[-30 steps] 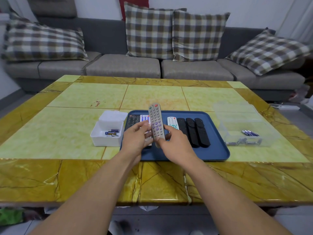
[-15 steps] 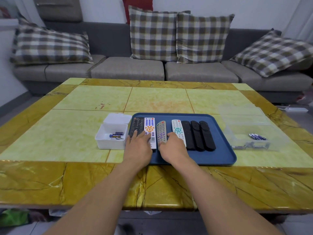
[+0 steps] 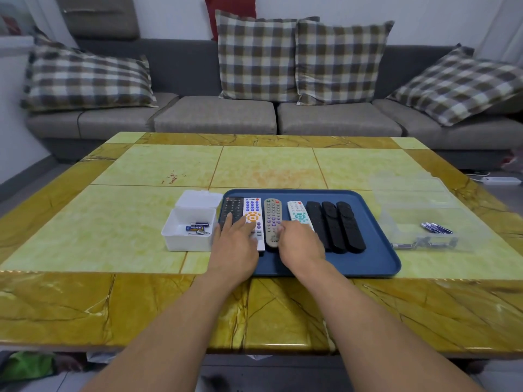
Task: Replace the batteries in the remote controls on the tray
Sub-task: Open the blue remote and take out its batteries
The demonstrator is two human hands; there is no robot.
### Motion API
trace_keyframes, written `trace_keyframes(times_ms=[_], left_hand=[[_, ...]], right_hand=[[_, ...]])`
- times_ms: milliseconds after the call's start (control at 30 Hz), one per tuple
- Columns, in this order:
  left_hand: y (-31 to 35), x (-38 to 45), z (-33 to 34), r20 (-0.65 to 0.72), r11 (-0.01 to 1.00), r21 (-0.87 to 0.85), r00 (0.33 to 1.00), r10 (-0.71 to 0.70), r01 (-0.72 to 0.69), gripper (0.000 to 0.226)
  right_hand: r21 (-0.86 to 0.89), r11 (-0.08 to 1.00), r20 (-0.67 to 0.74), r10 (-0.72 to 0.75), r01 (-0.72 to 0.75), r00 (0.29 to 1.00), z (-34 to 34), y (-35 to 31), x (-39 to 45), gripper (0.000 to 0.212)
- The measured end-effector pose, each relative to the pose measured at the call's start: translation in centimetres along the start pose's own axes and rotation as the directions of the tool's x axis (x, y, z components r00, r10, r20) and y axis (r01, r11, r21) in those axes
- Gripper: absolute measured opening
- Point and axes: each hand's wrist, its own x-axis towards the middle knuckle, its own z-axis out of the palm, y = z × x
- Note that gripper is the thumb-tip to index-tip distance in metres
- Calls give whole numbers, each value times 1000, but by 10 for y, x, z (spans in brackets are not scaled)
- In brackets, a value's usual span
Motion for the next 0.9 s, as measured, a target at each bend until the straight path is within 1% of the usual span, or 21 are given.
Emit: trace_keyframes(times_ms=[67, 133, 167, 233, 300, 367, 433, 533, 600, 733, 900], left_hand=[[5, 1, 0, 4, 998, 20, 998, 60, -60, 51], [12, 1, 1, 27, 986, 70, 988, 149, -151, 51], [14, 1, 3, 46, 977, 102, 982, 183, -187, 50], [17, -1, 6, 95, 959, 159, 971, 220, -233, 50], [19, -2, 10, 158, 943, 216, 962, 222, -253, 50], [20, -3, 13, 200, 933, 252, 957, 211, -258, 52], [20, -2, 14, 207, 927, 276, 958, 200, -253, 53], [21, -1, 14, 181, 924, 301, 965, 188, -236, 51], [22, -2, 14, 165, 931, 289, 970, 178, -220, 51], [24, -1, 12, 131, 943, 269, 978, 163, -193, 50], [23, -2, 13, 157, 952, 244, 976, 149, -185, 53]], right_hand=[[6, 1000, -74, 26, -26, 997, -12, 3, -2, 24], [30, 998, -135, 55, -52, 989, -23, 7, -2, 28], [11, 998, -155, 57, -56, 986, -25, 10, -3, 30], [-125, 992, -182, 12, -35, 983, -25, 17, -2, 37], [-275, 961, -172, -40, -9, 984, -19, 23, -1, 43], [-362, 932, -133, -53, 1, 990, -12, 26, 0, 42], [-408, 913, -112, -72, 20, 991, -8, 25, 0, 37], [-408, 912, -134, -93, 31, 987, -7, 19, -1, 31], [-397, 917, -147, -100, 34, 984, -6, 16, -1, 32], [-353, 936, -128, -54, 5, 990, -4, 13, -4, 41], [-316, 948, -45, 18, -31, 999, -7, 10, -8, 53]])
